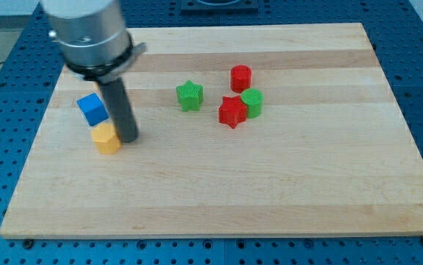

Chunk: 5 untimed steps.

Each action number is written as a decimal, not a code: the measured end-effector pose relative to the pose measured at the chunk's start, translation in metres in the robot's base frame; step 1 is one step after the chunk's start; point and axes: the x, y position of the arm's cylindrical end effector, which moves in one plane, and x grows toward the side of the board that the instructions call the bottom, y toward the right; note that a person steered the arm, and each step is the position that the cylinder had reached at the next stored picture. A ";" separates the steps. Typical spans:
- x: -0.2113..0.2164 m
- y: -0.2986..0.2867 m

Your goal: Move the green star parallel to the right of the yellow heart

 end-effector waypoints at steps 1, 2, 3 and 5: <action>0.000 -0.029; 0.000 -0.029; 0.002 -0.025; -0.008 0.101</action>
